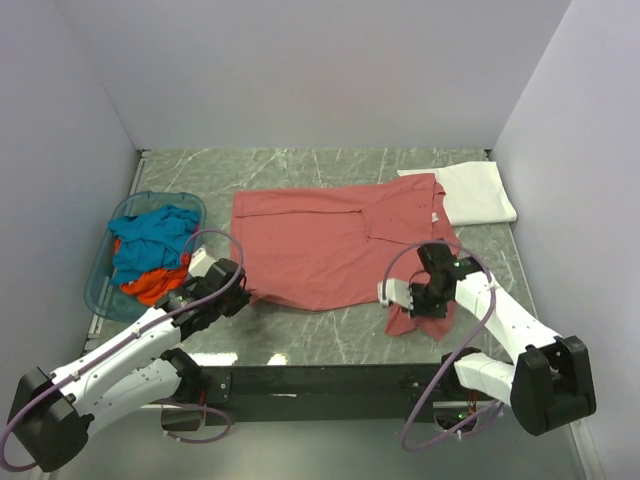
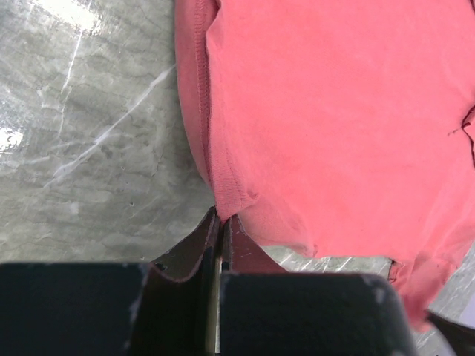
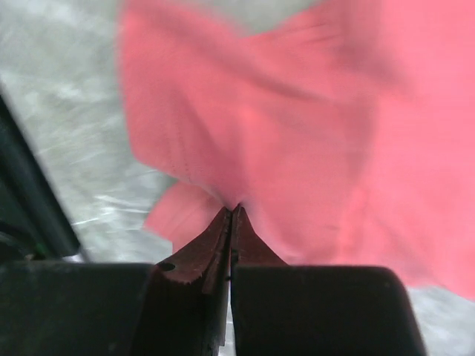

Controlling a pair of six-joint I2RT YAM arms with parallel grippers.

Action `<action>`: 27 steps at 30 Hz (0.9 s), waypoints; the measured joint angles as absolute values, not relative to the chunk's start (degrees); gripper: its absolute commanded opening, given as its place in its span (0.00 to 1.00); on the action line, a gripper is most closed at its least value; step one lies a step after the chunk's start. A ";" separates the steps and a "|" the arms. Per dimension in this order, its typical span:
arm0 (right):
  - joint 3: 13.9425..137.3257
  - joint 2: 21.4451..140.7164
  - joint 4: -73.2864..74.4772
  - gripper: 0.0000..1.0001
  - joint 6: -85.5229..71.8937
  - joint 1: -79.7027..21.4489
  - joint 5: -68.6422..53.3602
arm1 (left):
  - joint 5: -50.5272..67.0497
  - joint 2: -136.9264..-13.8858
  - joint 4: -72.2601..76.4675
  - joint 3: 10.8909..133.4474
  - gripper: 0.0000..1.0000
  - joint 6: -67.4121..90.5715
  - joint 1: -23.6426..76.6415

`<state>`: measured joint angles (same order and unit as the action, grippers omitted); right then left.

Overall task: Fold and stack the t-shirts
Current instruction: Fold the tshirt

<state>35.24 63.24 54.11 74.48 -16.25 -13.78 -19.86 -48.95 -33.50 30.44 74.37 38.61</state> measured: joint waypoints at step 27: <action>54.48 71.55 48.77 0.31 60.88 -14.31 -18.72 | -18.61 -51.86 -29.56 30.44 0.00 72.99 37.52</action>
